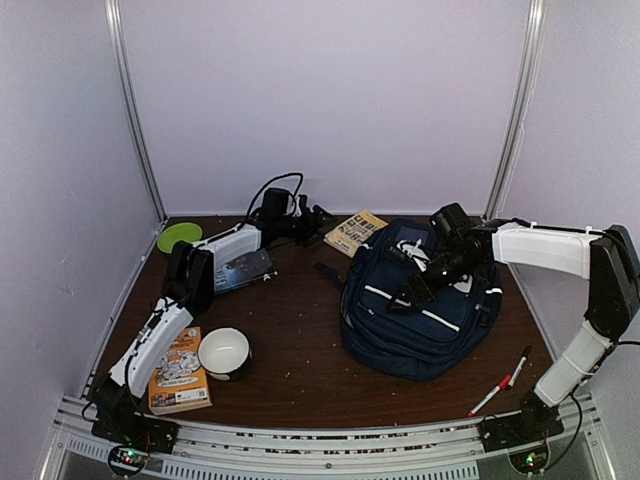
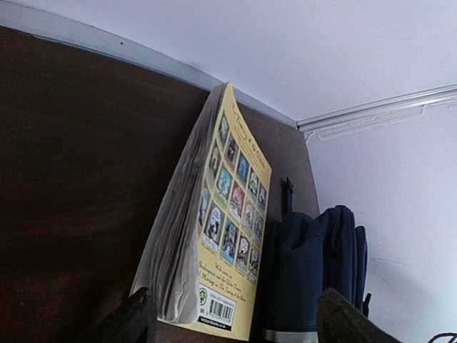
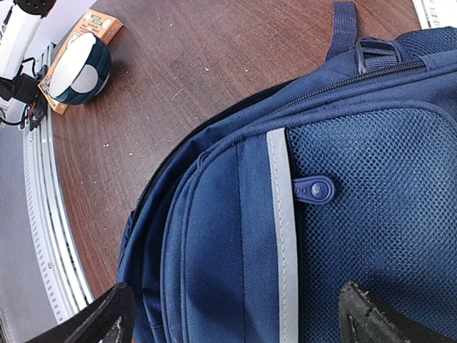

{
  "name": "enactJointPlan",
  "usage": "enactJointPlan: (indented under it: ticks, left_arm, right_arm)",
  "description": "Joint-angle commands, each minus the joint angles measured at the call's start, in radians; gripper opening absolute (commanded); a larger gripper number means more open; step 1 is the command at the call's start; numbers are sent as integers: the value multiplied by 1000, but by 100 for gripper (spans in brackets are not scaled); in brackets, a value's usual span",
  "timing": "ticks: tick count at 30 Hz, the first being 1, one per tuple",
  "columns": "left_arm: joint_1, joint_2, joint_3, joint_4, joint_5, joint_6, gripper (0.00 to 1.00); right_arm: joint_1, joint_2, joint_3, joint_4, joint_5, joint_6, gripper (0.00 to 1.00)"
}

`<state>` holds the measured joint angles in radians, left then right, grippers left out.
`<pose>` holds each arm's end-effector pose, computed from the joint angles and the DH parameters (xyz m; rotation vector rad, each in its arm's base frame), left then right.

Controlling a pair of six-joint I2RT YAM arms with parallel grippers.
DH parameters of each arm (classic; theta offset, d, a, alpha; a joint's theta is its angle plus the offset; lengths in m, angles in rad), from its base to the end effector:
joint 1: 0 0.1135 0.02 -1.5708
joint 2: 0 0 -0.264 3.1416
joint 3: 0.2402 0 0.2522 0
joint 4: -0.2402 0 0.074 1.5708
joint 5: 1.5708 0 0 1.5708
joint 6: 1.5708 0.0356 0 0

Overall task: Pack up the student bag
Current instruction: Adjust the book at the corner of the board.

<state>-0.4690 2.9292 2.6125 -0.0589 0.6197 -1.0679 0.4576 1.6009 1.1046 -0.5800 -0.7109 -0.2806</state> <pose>0.5485 -0.3011 0.1121 -0.1900 2.2323 -1.5394 0.2767 0.1621 0.2246 -1.1395 2.2855 0.9969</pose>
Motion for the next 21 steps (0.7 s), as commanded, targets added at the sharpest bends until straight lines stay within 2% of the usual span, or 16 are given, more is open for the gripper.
enactJointPlan:
  ticks: [1,6,9,14,18,21]
  left_arm:
    - [-6,6,-7,76,34,-26,78]
    - [-12,4,-30,86,23,-39,71]
    - [-11,3,-38,68,0,-40,68]
    - [-18,8,-49,63,-23,-41,67]
    - [-26,5,-59,38,-47,-29,62]
    - [-36,19,-49,45,-58,-38,56]
  right_arm:
    - [-5,0,23,-7,-16,-3,100]
    - [-5,5,51,-26,6,-4,100]
    - [4,30,149,-104,59,-41,100]
    - [108,80,233,-115,307,-75,99]
    - [195,173,272,-133,514,-72,98]
    - [207,197,251,-123,568,-55,98]
